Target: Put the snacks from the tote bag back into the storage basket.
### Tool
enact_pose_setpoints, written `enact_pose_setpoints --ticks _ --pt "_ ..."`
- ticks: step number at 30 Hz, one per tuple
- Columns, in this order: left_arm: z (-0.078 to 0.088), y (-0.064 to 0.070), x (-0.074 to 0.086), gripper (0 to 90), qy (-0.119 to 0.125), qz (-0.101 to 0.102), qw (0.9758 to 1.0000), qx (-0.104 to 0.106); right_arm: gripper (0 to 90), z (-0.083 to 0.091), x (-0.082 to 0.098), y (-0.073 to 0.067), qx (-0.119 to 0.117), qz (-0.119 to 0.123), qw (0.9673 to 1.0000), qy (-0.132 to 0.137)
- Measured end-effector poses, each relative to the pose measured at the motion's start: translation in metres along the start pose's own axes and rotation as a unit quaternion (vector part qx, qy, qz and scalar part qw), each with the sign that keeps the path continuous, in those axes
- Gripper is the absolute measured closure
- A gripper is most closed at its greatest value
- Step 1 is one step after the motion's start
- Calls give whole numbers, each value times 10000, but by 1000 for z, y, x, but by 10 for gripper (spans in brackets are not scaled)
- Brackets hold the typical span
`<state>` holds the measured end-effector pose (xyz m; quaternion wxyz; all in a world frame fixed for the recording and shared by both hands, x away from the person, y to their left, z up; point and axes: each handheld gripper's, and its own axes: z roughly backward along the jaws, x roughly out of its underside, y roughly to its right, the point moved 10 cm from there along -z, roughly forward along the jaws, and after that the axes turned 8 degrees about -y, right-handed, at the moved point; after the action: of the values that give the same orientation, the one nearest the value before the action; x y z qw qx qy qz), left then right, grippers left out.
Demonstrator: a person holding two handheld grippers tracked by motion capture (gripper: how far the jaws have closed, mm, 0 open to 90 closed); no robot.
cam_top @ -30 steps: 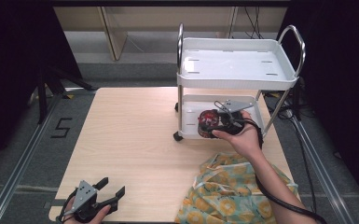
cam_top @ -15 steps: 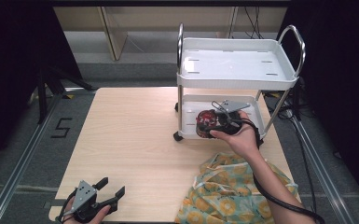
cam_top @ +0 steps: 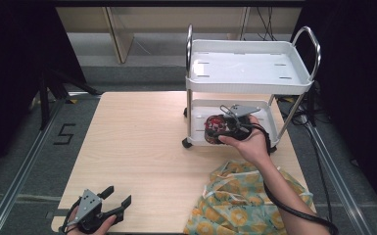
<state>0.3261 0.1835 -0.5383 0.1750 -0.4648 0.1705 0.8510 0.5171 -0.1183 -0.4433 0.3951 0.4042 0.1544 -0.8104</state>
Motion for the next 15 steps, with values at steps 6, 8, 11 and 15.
enact_pose_setpoints --ticks 6,8,11,15 --pt "1 0 0 267 2 -3 10000 -19 266 0 0 -3 -55 -205 9998 -55" --pt "1 0 0 267 3 -6 10000 -18 266 -2 -1 0 32 -28 10000 -9" --pt "1 0 -1 267 13 -9 10000 -26 266 -3 -1 -1 -8 -102 9999 -44" --pt "1 0 0 267 9 -15 10000 -20 266 -6 -2 -1 -56 -80 9999 -67"
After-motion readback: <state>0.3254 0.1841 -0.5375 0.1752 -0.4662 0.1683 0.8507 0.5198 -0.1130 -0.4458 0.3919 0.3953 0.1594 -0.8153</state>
